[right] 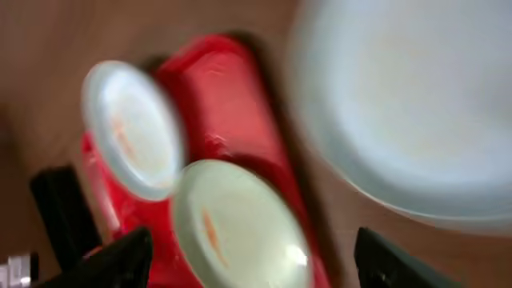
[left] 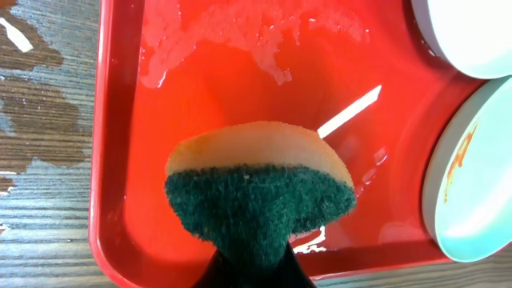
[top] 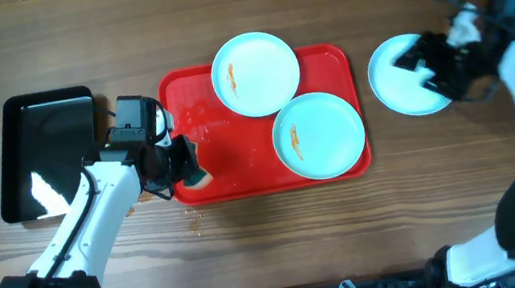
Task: Clean dirty plates on tray and stack at the side
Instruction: 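Set the plate down on the table and open the right gripper, then reach the right gripper to the rim of the lower-right plate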
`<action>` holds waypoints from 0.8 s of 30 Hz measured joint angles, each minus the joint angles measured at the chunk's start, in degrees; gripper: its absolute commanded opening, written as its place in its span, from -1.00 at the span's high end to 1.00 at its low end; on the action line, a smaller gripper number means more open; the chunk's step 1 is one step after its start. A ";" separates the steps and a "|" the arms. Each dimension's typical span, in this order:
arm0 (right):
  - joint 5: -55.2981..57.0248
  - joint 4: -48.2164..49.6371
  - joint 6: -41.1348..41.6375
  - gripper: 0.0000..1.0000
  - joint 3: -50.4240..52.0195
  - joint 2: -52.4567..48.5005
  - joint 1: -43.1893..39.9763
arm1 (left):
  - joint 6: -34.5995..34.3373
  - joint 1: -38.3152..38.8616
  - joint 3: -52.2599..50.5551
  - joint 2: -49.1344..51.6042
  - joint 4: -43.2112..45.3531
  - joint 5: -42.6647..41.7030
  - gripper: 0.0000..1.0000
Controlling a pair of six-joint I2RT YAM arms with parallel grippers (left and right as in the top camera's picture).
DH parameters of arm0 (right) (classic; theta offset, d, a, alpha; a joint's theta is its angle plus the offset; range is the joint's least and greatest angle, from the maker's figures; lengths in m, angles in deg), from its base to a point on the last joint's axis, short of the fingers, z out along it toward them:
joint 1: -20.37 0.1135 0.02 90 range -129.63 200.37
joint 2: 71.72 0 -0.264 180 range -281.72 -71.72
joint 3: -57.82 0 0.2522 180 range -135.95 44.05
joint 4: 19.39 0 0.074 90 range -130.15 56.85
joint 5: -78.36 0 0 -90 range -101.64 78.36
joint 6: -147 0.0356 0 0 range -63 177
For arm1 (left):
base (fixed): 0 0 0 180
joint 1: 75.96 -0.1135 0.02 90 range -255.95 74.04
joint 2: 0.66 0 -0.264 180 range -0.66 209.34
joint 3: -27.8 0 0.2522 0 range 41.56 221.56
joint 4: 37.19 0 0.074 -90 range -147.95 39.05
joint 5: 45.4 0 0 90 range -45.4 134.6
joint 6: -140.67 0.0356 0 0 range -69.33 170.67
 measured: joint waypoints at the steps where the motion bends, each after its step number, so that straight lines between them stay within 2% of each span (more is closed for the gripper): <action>1: -0.02 2.78 -0.09 -0.61 -0.11 0.44 3.15 | -0.07 0.00 0.02 0.00 0.13 0.00 0.92; 5: 5.49 11.47 1.29 -0.63 -0.72 0.59 17.42 | -0.24 0.00 0.04 0.00 0.20 0.00 0.92; 7: 11.39 14.84 2.78 -0.74 -0.72 0.15 23.08 | -0.26 0.00 0.07 0.00 0.04 0.00 0.92; 9: 17.14 17.55 3.96 -0.89 -0.74 -1.22 27.50 | -0.39 0.00 0.07 0.00 0.09 0.00 0.92; 13: 25.55 20.20 4.52 -0.86 -0.74 -5.92 31.45 | -0.44 0.00 -0.04 0.00 0.66 0.00 0.92; 17: 30.18 22.36 4.61 -0.65 -0.72 -10.99 31.47 | -0.46 0.00 -1.62 0.02 2.14 0.00 0.92; 22: 29.46 27.19 3.26 -0.25 -0.74 -16.28 30.05 | -0.79 0.00 -3.80 0.04 3.32 0.00 0.92; 24: 28.81 27.74 2.93 -0.18 -0.74 -18.21 29.97 | -1.05 0.00 -3.89 0.07 3.76 0.00 0.92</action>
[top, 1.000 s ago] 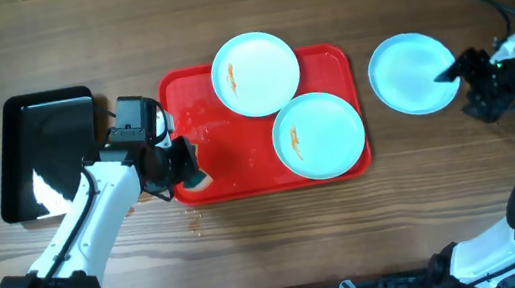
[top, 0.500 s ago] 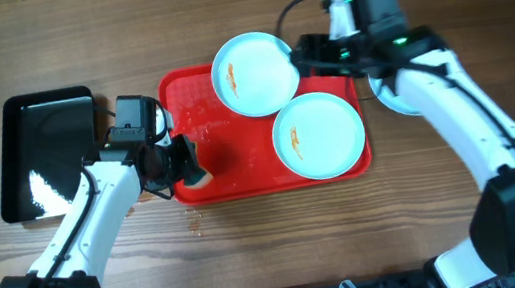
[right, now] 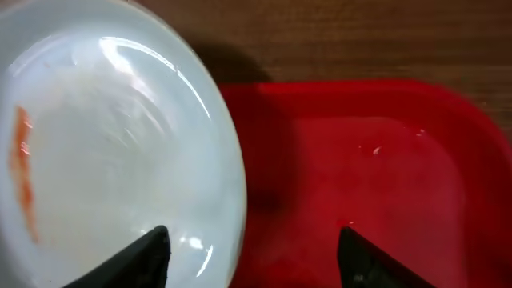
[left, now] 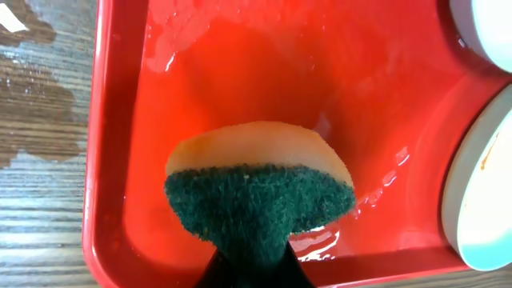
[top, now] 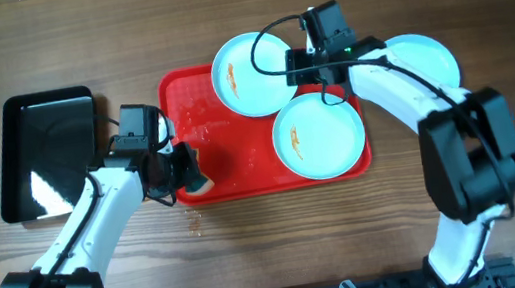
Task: Clean dirty plates on tray and stack at the side
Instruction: 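Reach the right gripper to the rim of the lower-right plate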
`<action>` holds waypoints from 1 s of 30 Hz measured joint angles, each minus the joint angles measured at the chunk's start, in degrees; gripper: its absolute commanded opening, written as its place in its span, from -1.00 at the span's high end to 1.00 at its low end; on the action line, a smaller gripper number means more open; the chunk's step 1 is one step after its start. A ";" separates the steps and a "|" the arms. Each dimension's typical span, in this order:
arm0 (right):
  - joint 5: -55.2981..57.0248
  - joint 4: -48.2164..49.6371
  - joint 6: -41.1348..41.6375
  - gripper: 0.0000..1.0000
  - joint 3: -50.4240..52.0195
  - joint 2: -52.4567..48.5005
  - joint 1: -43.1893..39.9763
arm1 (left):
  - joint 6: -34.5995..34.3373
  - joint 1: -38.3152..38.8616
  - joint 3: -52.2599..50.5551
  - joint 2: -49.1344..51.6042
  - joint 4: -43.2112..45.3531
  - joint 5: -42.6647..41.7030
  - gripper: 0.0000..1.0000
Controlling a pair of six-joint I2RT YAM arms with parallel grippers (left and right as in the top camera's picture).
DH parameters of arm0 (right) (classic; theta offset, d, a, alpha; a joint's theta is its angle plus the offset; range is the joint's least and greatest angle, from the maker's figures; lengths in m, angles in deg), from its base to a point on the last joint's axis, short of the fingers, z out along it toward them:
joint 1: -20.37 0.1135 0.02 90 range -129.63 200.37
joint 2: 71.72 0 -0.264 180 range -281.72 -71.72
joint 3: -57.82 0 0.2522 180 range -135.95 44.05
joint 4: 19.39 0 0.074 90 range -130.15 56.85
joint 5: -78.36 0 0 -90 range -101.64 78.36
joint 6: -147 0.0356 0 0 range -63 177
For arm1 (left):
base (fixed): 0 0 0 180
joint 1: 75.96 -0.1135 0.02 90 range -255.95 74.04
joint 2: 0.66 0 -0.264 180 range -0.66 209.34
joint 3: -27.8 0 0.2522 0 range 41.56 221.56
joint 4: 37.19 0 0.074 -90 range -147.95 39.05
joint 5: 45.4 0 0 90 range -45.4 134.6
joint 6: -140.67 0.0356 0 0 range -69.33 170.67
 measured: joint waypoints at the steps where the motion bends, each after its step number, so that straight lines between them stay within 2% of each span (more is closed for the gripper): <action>1: -0.26 0.15 -0.17 -0.17 0.00 -0.76 0.00 | -0.02 0.00 0.00 0.00 0.17 0.00 0.92; 5: -1.49 1.57 -0.22 -0.20 0.02 -2.86 0.02 | -0.02 0.00 -0.02 0.00 0.46 -0.02 0.92; 7: -1.68 2.73 -0.22 -0.05 0.00 -2.89 0.02 | -0.02 0.00 -0.02 0.00 0.59 -0.04 0.92; 8: -1.73 3.37 -0.24 0.08 0.00 -2.89 0.02 | -0.04 0.00 0.00 0.00 0.59 -0.04 0.92; 13: -1.97 4.55 0.07 0.38 0.00 -4.04 0.02 | -0.02 0.00 -0.02 0.00 0.61 -0.20 0.92; 18: -2.12 6.73 0.33 0.59 0.00 -4.57 0.02 | -0.02 0.00 -0.02 0.00 0.63 -0.22 0.92; 26: -2.38 6.71 0.26 0.81 0.00 -4.57 0.02 | -0.04 0.00 -0.02 0.00 1.18 -0.22 0.92; 27: -2.45 6.69 0.28 0.89 0.00 -4.57 0.02 | -0.02 0.00 -0.02 0.00 1.25 -0.22 0.92; 30: -3.65 6.56 0.46 0.91 0.00 -4.28 0.00 | -0.04 0.00 -0.02 0.00 1.44 -0.22 0.92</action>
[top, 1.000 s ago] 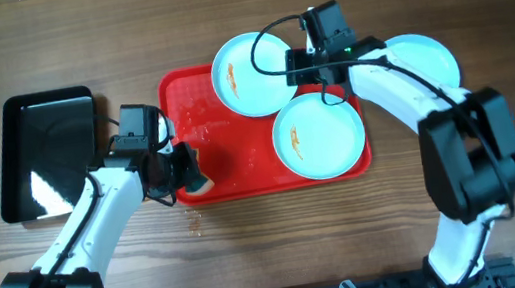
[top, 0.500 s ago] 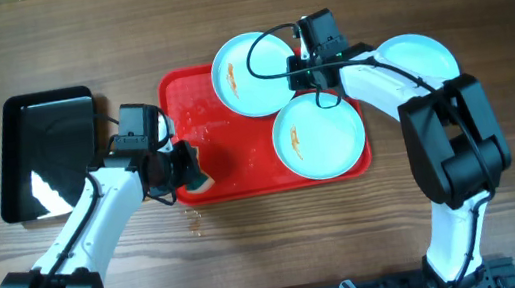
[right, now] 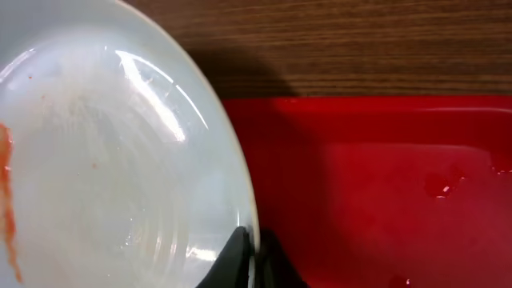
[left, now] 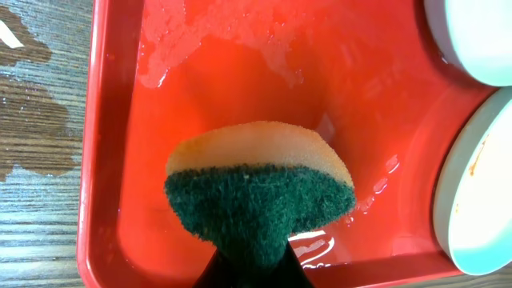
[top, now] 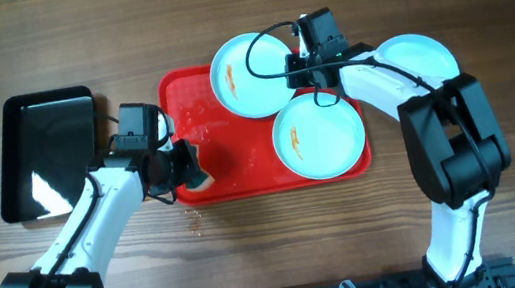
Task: Clean dirty plates on tray and stack at the side
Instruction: 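Reach the right gripper to the rim of the lower-right plate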
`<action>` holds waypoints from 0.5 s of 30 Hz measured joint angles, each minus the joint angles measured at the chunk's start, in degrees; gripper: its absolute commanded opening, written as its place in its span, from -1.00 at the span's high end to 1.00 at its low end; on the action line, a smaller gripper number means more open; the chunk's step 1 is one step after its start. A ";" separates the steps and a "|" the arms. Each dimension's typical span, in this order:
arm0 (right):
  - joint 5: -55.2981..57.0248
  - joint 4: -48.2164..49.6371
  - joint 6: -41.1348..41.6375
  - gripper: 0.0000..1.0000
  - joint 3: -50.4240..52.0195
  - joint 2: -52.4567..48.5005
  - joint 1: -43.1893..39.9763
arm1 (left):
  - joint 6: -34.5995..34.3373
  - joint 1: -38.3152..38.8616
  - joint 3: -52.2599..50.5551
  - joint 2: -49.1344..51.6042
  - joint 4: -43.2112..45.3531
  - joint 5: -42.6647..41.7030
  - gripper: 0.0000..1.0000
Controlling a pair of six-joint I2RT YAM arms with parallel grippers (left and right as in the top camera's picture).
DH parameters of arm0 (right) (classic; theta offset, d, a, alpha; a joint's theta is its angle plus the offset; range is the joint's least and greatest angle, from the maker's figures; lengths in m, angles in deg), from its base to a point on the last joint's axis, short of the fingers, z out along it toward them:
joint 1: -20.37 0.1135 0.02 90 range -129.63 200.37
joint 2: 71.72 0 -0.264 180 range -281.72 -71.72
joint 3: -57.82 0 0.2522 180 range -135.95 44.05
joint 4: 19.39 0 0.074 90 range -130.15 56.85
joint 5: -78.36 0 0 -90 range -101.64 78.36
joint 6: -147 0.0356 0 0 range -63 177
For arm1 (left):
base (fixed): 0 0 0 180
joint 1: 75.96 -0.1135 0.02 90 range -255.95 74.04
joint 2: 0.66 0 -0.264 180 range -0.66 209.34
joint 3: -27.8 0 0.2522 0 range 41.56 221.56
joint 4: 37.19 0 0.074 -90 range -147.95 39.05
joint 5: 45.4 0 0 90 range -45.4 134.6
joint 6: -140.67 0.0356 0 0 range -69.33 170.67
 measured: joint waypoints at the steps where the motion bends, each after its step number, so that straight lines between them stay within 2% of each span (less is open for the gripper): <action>1: -0.26 0.00 0.02 0.92 0.00 0.15 0.02 | 0.02 0.00 0.00 0.00 0.00 0.00 0.92; 15: -9.75 -1.22 2.93 0.91 0.00 0.83 0.20 | 0.00 0.00 0.00 -2.47 -0.02 -0.63 0.92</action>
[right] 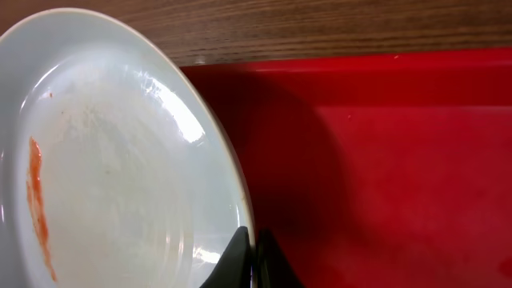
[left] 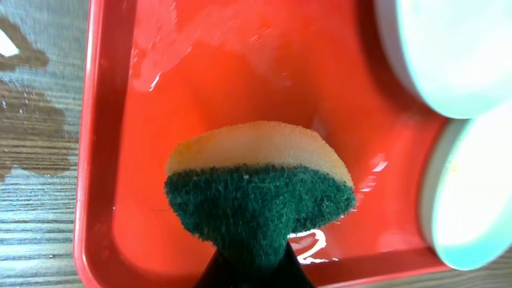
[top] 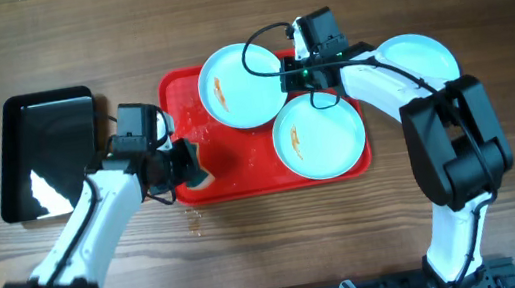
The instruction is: Clean dirty plates on tray and stack at the side
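Note:
A red tray [top: 241, 171] holds two pale plates streaked with orange. My right gripper [top: 294, 76] is shut on the right rim of the back plate [top: 241, 86]; the right wrist view shows its fingertips [right: 252, 258] pinching that rim, with the plate [right: 120, 160] to the left and the tray [right: 384, 160] beneath. The front plate [top: 317, 134] lies flat. A clean plate [top: 423, 52] rests on the wood to the right of the tray, partly behind the arm. Over the tray's left part, my left gripper [left: 252, 270] is shut on a yellow-and-green sponge [left: 260, 188].
A black tray [top: 47, 153] sits at the far left of the table. Wet film lies on the red tray floor [left: 200, 48], and damp patches mark the wood [left: 24, 120] beside it. The right arm's cable loops over the back plate.
The back plate has shifted left and a little toward the tray's middle, still pinched at its rim by my right gripper. The left gripper with the sponge has hardly moved.
My right gripper was open near the clean plate beside the tray. Then it stood open at the back plate's right rim, then shut on that rim. Now the plate sits further left. My left gripper kept the sponge over the tray's left part throughout.

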`<action>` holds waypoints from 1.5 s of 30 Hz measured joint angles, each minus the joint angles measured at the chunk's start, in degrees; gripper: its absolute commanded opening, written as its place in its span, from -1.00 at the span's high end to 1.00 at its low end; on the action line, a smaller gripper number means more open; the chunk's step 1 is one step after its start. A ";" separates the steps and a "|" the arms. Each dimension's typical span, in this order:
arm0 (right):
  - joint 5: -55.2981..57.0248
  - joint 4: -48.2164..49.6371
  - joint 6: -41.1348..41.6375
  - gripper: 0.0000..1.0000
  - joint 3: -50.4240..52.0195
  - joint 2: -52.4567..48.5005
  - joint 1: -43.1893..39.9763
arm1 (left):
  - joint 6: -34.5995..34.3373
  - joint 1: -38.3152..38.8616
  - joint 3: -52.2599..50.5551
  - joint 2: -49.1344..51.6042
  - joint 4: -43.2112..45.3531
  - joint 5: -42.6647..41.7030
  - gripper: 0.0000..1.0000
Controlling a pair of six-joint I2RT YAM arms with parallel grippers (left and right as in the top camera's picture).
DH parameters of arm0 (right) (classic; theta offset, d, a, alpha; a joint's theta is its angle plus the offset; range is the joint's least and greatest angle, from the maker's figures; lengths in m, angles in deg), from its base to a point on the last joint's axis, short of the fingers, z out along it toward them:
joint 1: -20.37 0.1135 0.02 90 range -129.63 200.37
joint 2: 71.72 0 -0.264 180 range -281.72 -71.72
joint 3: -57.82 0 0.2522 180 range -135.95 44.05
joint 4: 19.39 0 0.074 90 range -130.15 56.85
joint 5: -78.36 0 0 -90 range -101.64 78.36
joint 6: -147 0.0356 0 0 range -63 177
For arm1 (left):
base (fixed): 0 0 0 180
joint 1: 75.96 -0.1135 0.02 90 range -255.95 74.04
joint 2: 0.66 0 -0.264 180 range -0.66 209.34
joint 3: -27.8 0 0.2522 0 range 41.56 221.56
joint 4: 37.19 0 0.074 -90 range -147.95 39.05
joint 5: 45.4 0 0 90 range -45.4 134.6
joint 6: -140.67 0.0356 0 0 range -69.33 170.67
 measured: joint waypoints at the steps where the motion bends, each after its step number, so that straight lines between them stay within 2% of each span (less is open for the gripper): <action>1: -0.39 -0.02 0.76 0.91 0.00 0.26 0.15 | 0.00 0.00 0.00 -1.18 -0.02 -0.04 0.92; 10: -1.86 -6.36 6.23 0.92 0.00 1.44 5.20 | 0.00 0.00 0.02 -15.32 0.00 -0.39 0.92; 16: -1.14 -12.96 8.90 0.91 0.00 1.46 10.23 | -0.07 0.00 0.02 -16.39 -1.09 1.36 0.92; 23: 1.27 -18.45 13.27 0.91 0.00 1.49 15.28 | -0.15 0.00 0.02 -10.88 -1.64 3.02 0.92; 32: 5.33 -21.38 16.90 0.91 0.00 2.23 19.04 | -0.15 0.00 0.02 1.77 -1.11 3.56 0.92; 45: 7.50 -21.40 19.47 0.91 0.00 2.45 20.83 | -0.39 1.22 0.02 5.51 6.73 3.48 0.92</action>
